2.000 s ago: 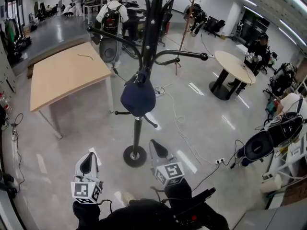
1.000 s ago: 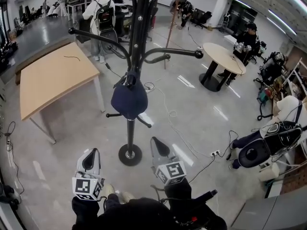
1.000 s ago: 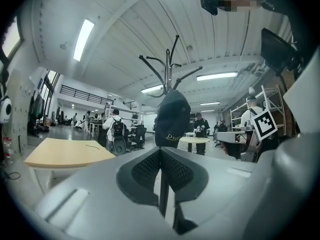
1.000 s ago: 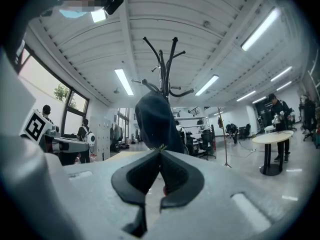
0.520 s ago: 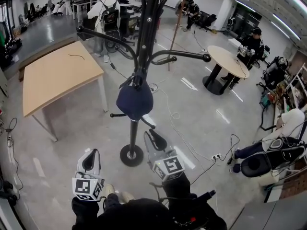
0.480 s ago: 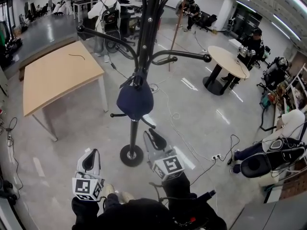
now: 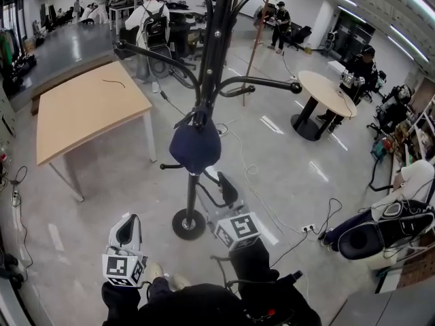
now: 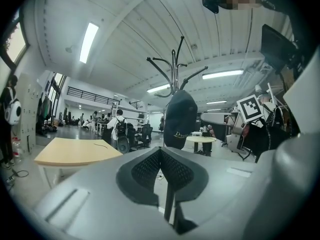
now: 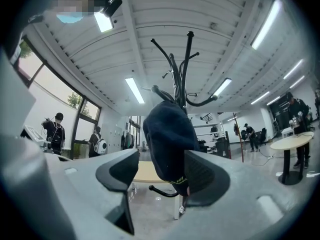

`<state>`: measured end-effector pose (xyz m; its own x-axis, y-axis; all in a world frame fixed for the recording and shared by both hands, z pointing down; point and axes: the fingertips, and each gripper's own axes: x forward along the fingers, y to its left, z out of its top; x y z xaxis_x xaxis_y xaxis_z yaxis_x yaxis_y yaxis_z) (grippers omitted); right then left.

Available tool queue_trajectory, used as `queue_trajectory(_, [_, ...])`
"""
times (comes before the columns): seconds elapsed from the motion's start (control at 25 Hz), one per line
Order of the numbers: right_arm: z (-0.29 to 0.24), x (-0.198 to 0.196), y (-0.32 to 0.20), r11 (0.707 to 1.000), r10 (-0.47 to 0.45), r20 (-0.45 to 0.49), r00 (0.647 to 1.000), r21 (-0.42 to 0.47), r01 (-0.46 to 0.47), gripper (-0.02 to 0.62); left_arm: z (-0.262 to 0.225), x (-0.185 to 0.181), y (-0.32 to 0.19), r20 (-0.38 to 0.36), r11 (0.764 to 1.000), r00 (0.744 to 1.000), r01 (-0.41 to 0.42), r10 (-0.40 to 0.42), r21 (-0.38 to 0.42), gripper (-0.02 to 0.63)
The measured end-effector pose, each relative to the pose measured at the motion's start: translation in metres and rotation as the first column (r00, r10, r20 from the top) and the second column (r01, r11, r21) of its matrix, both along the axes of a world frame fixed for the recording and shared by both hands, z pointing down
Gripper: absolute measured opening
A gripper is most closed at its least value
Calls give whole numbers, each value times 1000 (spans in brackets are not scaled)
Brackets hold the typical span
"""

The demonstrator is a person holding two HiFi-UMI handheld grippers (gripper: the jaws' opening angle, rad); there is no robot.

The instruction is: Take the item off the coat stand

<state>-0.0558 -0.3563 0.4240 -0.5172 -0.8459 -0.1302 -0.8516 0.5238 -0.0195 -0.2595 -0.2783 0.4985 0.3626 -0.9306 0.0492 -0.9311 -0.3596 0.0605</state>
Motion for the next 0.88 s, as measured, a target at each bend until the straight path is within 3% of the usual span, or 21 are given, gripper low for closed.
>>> queue_trajectory(0.32, [6,-6,-19,999,8,-6,1000,-32,-8,370,4,-6,2,-1,1000,1000,10,-10,-3,3])
queue_trajectory(0.88, [-2,-9,-48,998,38,-3,999,-42,-38,486,1,-22,5,2,1000,1000,27,-27,-9,3])
